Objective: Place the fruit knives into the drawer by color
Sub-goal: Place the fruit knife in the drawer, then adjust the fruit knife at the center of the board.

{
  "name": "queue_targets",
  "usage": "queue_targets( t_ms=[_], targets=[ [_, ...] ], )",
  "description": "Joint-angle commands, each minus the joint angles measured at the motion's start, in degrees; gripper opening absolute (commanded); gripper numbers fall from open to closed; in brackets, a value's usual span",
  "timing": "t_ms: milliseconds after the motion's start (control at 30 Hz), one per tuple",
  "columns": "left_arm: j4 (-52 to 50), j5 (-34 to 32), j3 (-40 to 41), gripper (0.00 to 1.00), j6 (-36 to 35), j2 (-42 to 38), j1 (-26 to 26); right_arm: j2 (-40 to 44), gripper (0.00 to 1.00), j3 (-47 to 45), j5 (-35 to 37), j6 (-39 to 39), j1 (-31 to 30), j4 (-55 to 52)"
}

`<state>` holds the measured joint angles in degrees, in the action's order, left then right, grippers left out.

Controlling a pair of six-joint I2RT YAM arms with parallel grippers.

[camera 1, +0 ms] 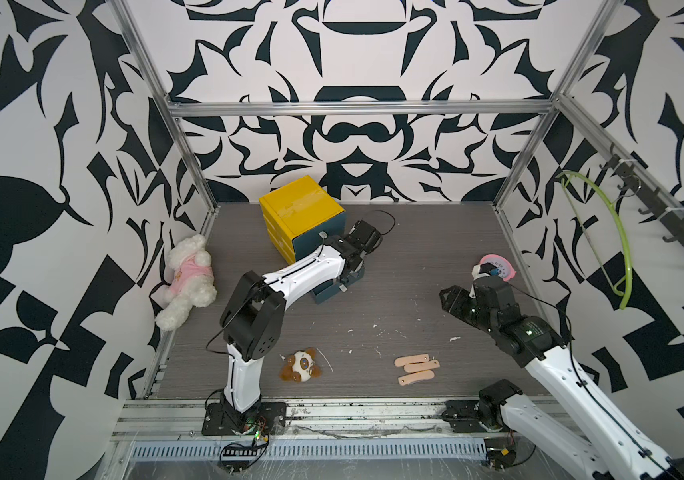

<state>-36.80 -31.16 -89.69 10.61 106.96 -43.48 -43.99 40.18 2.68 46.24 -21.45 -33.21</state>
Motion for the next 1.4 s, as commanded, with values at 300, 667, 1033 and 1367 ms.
queue_targets(
  t_ms=[300,667,1033,1367],
  targets=[
    [14.3,26.3,16.8,0.99,13.1,-28.2,-1.5,-3.4,0.58,0.7,-4.5,-0.5,0.1,-4.2],
    [22.6,28.1,42.2,0.99,22.2,-44.2,-3.4,-5.8,0.53,-1.5,-10.8,0.3,0.1,-7.6],
    [22.8,26.4,54.8,0.99,27.4,-49.6,-3.4,-9.4,0.53,-3.9,-18.2,3.4,-4.9,-8.8],
    [23.7,26.5,55.7,0.99,26.4,-49.8,-3.4,-12.1,0.56,-4.3,-16.7,10.6,-19.4,-16.2]
  ],
)
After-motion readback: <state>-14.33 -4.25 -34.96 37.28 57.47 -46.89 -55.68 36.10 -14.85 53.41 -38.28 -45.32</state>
